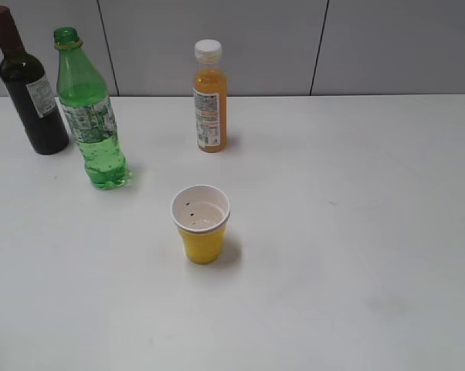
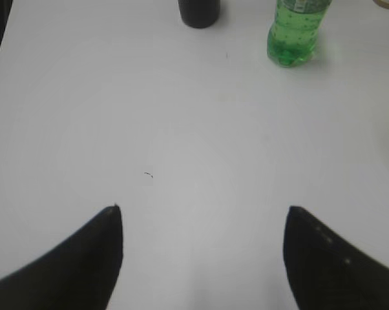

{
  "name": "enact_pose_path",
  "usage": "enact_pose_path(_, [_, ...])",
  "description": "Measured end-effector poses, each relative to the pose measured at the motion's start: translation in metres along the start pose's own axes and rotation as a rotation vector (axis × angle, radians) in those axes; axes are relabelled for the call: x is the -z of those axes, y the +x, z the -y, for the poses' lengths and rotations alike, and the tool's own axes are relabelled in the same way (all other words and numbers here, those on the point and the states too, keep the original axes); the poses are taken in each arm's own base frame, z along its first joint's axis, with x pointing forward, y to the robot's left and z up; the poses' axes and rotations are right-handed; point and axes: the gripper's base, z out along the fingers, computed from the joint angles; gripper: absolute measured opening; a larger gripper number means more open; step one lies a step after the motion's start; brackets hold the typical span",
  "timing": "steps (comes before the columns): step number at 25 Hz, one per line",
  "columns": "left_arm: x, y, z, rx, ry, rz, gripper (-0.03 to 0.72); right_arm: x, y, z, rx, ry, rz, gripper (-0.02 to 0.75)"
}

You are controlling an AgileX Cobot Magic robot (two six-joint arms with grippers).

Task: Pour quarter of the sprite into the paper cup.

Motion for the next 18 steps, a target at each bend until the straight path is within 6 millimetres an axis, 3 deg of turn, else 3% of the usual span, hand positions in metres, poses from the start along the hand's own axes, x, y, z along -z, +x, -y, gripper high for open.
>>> enact_pose_path(6, [0.019, 0.03, 0.002, 0.014, -0.001, 0.101, 0.587, 0.0, 0.0, 0.0, 0.0, 0.0, 0.0, 0.592])
enact_pose_path(12, [0.026, 0.055, 0.002, 0.011, -0.007, 0.171, 0.587, 0.0, 0.0, 0.0, 0.0, 0.0, 0.0, 0.592])
enact_pose_path(18, [0.032, 0.065, 0.002, 0.006, -0.016, 0.229, 0.587, 0.0, 0.0, 0.0, 0.0, 0.0, 0.0, 0.592])
